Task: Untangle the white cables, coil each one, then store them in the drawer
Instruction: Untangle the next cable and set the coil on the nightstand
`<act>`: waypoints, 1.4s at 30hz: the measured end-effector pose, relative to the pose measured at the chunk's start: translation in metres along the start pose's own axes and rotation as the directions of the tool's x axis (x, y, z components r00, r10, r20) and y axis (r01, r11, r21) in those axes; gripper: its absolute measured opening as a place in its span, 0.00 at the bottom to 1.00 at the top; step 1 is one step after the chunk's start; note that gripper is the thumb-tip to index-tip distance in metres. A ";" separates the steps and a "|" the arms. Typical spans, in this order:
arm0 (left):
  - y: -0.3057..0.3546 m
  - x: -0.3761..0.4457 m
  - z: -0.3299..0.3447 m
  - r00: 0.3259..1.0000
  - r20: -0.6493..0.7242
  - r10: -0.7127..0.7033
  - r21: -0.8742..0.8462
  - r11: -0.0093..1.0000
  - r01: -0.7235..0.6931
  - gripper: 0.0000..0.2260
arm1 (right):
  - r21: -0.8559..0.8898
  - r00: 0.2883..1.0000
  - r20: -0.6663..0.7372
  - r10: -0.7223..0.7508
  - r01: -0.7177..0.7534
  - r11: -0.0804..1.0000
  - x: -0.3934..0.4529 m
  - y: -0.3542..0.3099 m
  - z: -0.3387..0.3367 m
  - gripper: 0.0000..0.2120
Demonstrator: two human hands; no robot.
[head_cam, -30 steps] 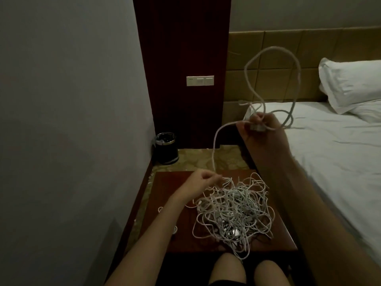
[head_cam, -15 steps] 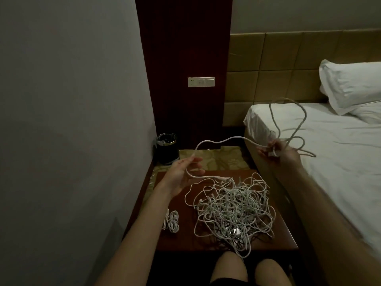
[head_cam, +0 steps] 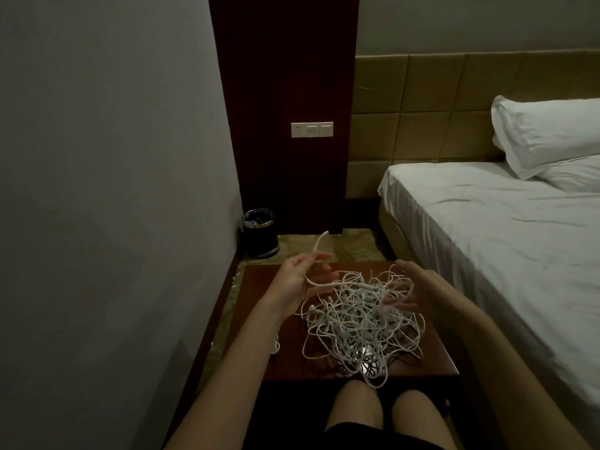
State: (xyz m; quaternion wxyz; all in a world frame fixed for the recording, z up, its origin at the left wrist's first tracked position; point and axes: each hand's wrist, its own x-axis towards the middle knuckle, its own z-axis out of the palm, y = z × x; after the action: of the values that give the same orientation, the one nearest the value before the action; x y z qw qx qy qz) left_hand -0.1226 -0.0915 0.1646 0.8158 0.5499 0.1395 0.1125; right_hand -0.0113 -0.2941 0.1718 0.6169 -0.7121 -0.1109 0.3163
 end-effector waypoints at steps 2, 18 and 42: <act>-0.012 -0.006 0.001 1.000 -0.025 -0.001 -0.045 0.999 0.000 0.13 | -0.159 0.999 -0.049 -0.012 0.004 0.987 -0.006 0.014 0.002 0.26; -0.078 -0.092 0.008 0.949 0.307 -0.079 -0.038 0.995 0.095 0.14 | -0.020 0.888 -0.052 -0.457 0.456 0.890 -0.075 0.075 0.061 0.06; -0.063 -0.133 0.023 0.760 0.626 -0.175 0.170 0.982 0.087 0.16 | -0.048 0.854 0.212 -0.475 0.494 0.868 -0.103 0.097 0.083 0.32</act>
State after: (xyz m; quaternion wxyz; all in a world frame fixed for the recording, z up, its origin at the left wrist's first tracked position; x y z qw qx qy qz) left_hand -0.2371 -0.1789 0.1283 0.7827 0.5964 -0.1002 -0.1474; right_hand -0.1626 -0.3044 0.1087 0.6261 -0.6573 -0.3619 0.2122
